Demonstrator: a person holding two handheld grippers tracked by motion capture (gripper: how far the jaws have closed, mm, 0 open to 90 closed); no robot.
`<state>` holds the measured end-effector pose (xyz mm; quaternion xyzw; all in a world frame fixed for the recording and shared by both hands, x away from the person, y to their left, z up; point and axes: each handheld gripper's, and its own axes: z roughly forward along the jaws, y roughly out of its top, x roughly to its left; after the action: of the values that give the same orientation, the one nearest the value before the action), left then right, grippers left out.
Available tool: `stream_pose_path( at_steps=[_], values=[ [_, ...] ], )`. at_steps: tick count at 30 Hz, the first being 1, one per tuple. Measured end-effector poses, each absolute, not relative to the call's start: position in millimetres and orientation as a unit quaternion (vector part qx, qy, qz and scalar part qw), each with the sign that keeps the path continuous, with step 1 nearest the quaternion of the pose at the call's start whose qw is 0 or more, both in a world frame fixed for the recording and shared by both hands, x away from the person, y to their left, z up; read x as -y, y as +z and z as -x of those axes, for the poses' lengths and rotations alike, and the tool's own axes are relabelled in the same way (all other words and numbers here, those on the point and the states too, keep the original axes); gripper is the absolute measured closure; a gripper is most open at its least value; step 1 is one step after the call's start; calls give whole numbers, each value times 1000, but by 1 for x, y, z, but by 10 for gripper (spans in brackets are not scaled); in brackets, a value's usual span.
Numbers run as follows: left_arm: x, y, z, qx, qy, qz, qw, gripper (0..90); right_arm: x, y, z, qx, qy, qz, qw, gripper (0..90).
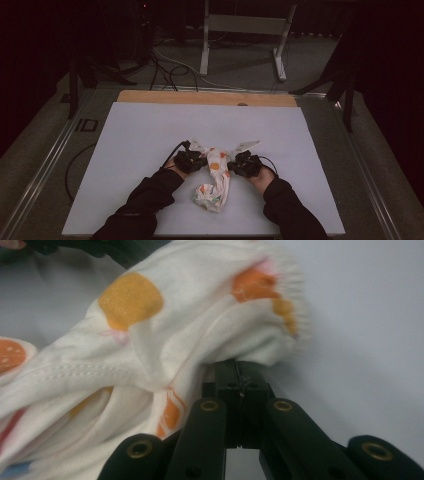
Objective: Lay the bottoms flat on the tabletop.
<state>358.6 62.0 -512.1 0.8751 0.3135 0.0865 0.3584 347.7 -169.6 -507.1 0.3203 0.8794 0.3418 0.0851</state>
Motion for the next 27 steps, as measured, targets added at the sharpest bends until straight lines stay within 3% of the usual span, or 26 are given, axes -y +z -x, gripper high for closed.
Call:
stream_pose_path(
  at_steps=[7, 15, 16, 20, 23, 24, 25, 26, 27],
  values=[
    [-79, -496, -355, -313, 99, -871, 366, 900, 188, -486, -347, -861, 372, -329, 107, 900],
    [-96, -494, -356, -321, 101, -870, 361, 899, 181, -494, -342, -870, 366, -322, 79, 895],
    [-98, -496, -357, -324, 98, -869, 361, 899, 175, -498, -341, -872, 368, -318, 56, 775],
    [-96, -497, -356, -323, 96, -869, 363, 899, 162, -504, -340, -874, 368, -315, 41, 641],
    [-96, -497, -356, -322, 92, -869, 365, 899, 159, -507, -344, -874, 365, -318, 42, 642],
    [-97, -496, -356, -321, 96, -870, 362, 899, 156, -508, -348, -874, 362, -321, 44, 752],
    [-97, -496, -356, -321, 96, -870, 362, 899, 156, -508, -348, -874, 362, -321, 44, 752],
    [-98, -495, -356, -321, 93, -869, 366, 899, 154, -508, -349, -876, 354, -322, 60, 893],
    [-98, -495, -356, -321, 93, -869, 366, 899, 154, -508, -349, -876, 354, -322, 60, 893]
  ],
)
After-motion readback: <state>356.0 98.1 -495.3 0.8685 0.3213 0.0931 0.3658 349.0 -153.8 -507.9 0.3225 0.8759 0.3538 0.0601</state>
